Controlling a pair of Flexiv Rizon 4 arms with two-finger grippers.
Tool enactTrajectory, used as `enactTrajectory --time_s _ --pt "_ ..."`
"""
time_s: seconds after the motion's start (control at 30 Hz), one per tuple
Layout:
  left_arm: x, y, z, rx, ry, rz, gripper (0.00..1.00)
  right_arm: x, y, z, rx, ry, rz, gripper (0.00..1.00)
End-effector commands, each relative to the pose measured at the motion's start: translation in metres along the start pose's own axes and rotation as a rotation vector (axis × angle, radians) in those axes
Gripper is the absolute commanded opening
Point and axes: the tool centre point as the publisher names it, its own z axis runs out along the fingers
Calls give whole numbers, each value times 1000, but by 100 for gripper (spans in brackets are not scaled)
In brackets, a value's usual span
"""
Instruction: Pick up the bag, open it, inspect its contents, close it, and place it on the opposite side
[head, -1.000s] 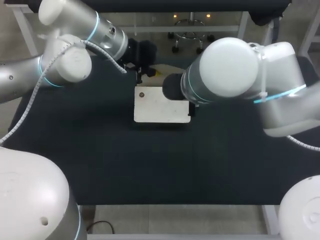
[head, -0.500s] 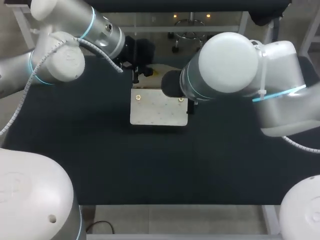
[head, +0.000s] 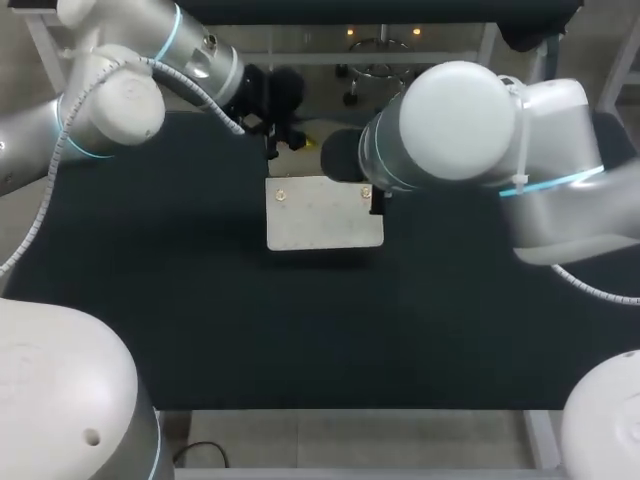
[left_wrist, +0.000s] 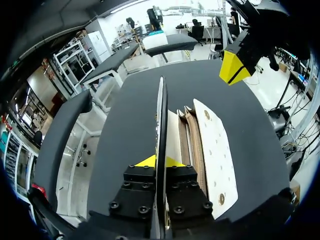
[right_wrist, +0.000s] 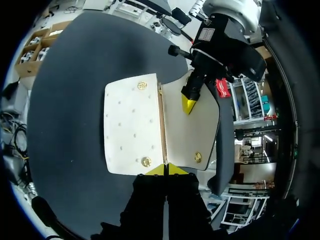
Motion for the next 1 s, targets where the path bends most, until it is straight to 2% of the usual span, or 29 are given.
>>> enactTrajectory --time_s 0.03,0.2,0.57,1.0 --pt "-8 -3 1 0 26 -1 0 1 6 17 9 -25 0 0" --pt "-4 -10 -1 5 38 21 0 -3 8 31 -7 -24 1 0" --pt "7 -21 -10 3 51 52 0 -4 12 54 9 -33 -8 0" --pt "12 -17 -14 19 59 35 0 3 15 73 39 -1 -9 0"
